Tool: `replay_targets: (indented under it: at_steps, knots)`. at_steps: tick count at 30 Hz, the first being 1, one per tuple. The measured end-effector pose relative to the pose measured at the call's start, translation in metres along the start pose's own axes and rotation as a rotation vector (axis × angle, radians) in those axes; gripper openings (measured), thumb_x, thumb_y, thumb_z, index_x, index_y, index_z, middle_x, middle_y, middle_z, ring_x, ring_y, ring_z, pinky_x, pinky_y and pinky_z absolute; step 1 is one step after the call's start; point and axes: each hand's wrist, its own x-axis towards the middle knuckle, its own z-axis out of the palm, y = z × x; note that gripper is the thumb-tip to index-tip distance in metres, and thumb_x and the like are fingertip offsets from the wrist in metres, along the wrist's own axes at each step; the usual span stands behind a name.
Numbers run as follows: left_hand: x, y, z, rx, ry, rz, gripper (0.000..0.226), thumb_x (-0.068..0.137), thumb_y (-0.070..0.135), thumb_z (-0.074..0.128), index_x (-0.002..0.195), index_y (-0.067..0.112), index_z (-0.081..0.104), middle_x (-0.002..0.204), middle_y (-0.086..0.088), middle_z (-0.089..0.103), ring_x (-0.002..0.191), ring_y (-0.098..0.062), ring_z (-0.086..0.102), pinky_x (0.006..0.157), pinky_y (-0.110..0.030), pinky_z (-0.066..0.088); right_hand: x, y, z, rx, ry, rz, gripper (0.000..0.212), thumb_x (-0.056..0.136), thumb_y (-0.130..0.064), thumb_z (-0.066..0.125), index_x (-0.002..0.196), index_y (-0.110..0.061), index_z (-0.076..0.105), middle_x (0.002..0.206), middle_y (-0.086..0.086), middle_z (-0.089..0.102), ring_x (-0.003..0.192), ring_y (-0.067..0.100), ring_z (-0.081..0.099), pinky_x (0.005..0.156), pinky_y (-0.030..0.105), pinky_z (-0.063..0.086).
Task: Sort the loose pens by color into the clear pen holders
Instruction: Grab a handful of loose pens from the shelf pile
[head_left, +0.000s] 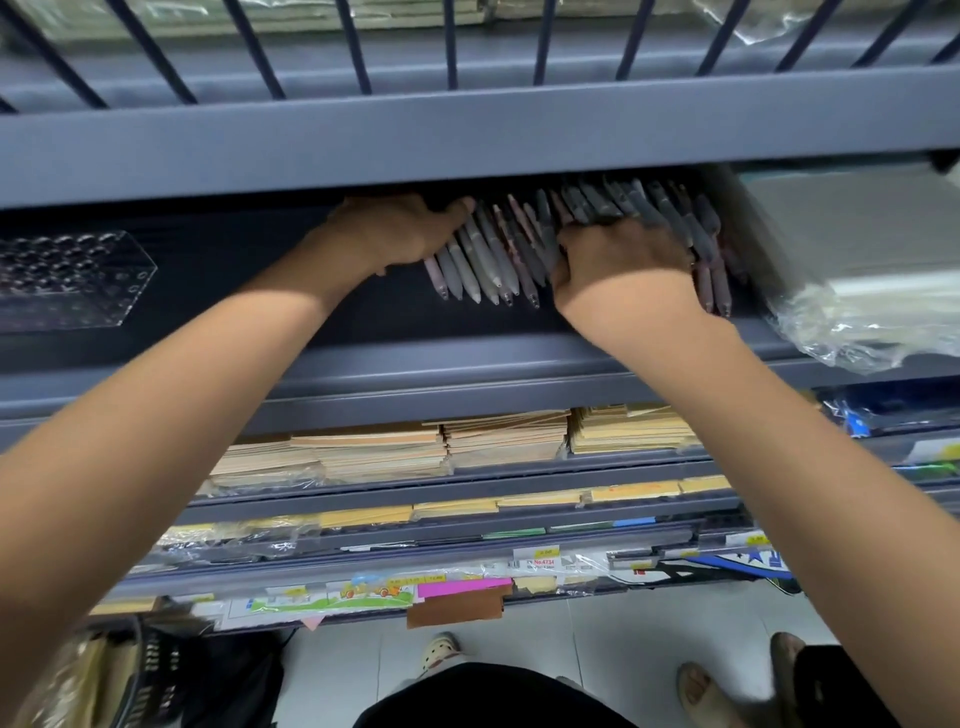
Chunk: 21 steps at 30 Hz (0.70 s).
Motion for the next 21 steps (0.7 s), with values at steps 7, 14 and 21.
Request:
replay_targets:
  at_steps: [7,14,21]
  knots:
    - [-0.001,0.039,-0.005,-0.148,-0.257,-0.056,0.090,0.082,0.087,0.037,0.142,0.020,0.044,0.150,-0.015,0.044,0.103,-0.027,0.059,0.075,-0.035,0.053,-0.027,0.007,0.019,0.201,0.102,-0.038,0.028,0.092,-0.029,0.052,0.118,-0.024,0.061,0.105,0.013,0.068,0.098,0.037,0.061,0.070,0.032,0.041]
    - [-0.009,0.071,-0.007,0.111,-0.240,0.006,0.102,0.082,0.085,0.039,0.144,0.005,0.042,0.142,-0.023,0.049,0.083,-0.031,0.055,0.057,-0.039,0.052,-0.021,0.029,0.014,0.726,-0.132,0.051,0.019,0.092,-0.022,0.057,0.090,-0.036,0.069,0.082,-0.015,0.069,0.074,0.006,0.061,0.059,0.005,0.040]
    - [-0.023,0.096,-0.008,0.341,-0.273,0.176,0.072,0.101,0.061,0.036,0.126,-0.004,0.055,0.101,-0.019,0.067,0.053,-0.018,0.043,0.025,-0.015,0.028,-0.022,0.037,0.008,0.857,-0.290,0.019,0.020,0.092,-0.016,0.058,0.087,-0.029,0.073,0.107,-0.012,0.071,0.106,0.018,0.064,0.095,0.035,0.050]
